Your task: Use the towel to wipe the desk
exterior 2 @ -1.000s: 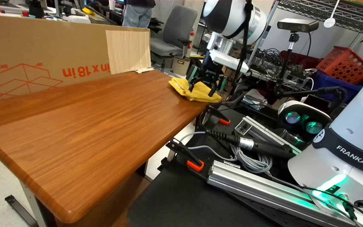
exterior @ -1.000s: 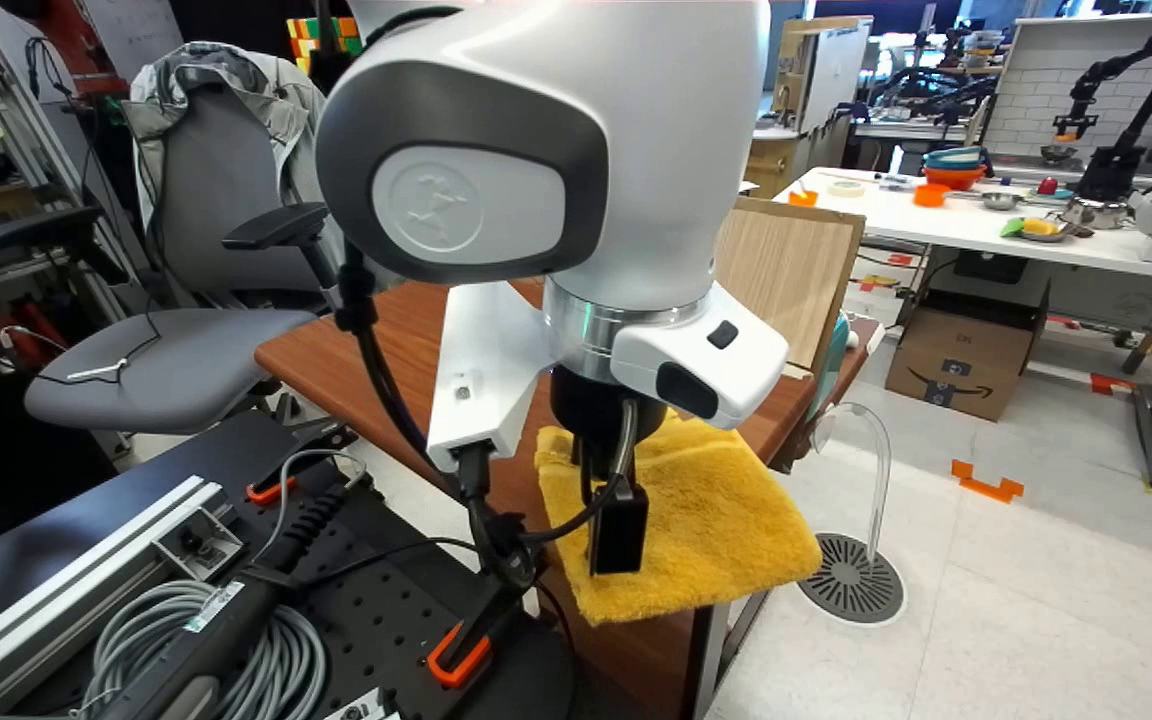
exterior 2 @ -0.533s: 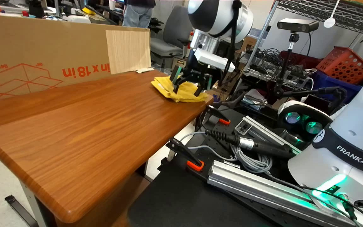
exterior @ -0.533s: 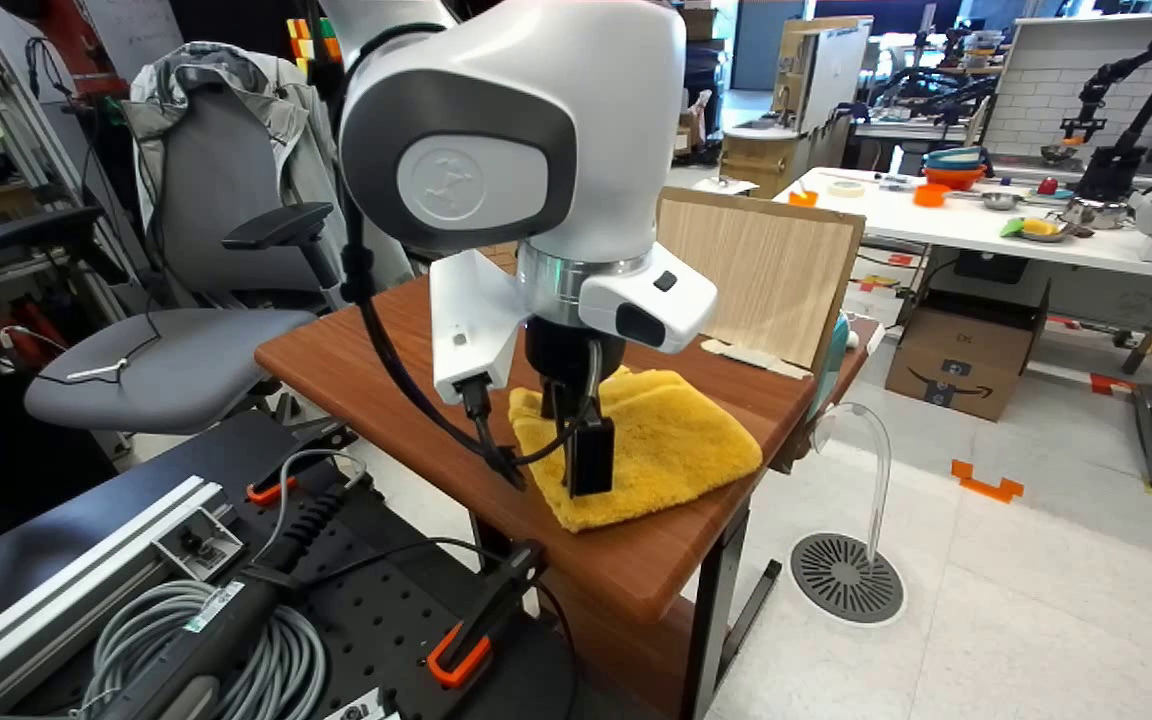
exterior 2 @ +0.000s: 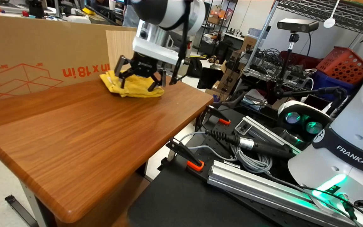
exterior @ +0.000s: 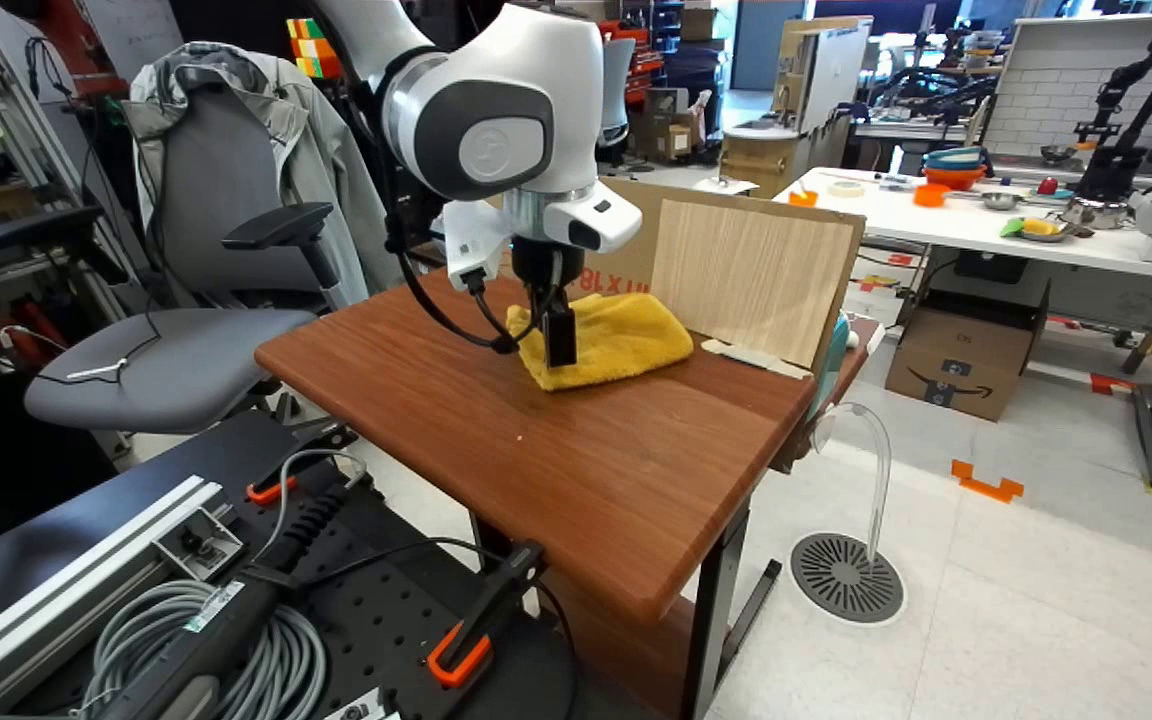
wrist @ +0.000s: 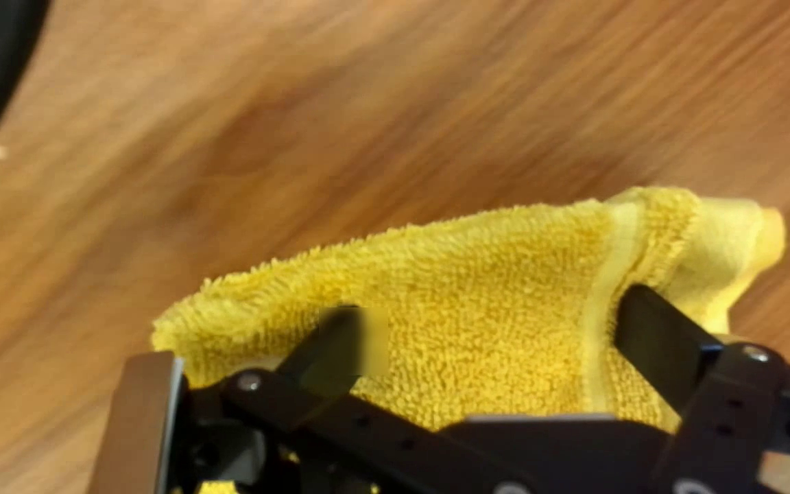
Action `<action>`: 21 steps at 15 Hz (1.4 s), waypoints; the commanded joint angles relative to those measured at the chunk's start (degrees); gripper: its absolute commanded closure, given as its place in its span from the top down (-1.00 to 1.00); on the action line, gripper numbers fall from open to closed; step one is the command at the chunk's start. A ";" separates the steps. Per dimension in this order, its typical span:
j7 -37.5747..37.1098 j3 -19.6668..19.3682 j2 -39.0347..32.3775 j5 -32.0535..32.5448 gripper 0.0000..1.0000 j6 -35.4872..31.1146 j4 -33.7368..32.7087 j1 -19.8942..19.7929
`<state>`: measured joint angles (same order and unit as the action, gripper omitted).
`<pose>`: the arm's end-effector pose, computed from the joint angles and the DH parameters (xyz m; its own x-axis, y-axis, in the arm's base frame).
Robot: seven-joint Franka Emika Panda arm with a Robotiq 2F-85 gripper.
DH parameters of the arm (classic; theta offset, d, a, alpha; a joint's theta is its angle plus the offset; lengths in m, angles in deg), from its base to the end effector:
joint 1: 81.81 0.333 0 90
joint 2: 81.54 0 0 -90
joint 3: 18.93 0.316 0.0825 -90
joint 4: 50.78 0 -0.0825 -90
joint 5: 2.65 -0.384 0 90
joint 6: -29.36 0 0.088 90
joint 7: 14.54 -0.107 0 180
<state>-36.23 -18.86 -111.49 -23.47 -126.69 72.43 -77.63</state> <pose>0.5668 0.0290 0.1567 0.8071 -0.5892 -0.0379 -0.5870 -0.7940 -0.1582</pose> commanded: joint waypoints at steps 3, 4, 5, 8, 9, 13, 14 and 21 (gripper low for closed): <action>-4.88 2.24 -7.94 2.72 1.00 0.78 -9.13 6.98; -4.84 2.81 -8.41 2.86 1.00 0.70 -9.30 7.99; -4.42 3.60 -8.58 2.86 1.00 0.79 -9.12 8.84; -3.29 6.35 -7.75 2.37 1.00 0.90 -7.78 10.67; -2.83 7.71 -7.51 2.03 1.00 0.78 -7.50 11.17; 0.69 13.34 -5.74 -0.35 1.00 3.56 -5.36 9.45; 1.57 14.22 -5.55 -0.77 1.00 4.67 -4.94 8.96; 6.03 12.96 1.43 -1.00 1.00 11.88 4.39 5.33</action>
<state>-33.17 -5.30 -113.86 -23.59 -117.25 70.84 -70.26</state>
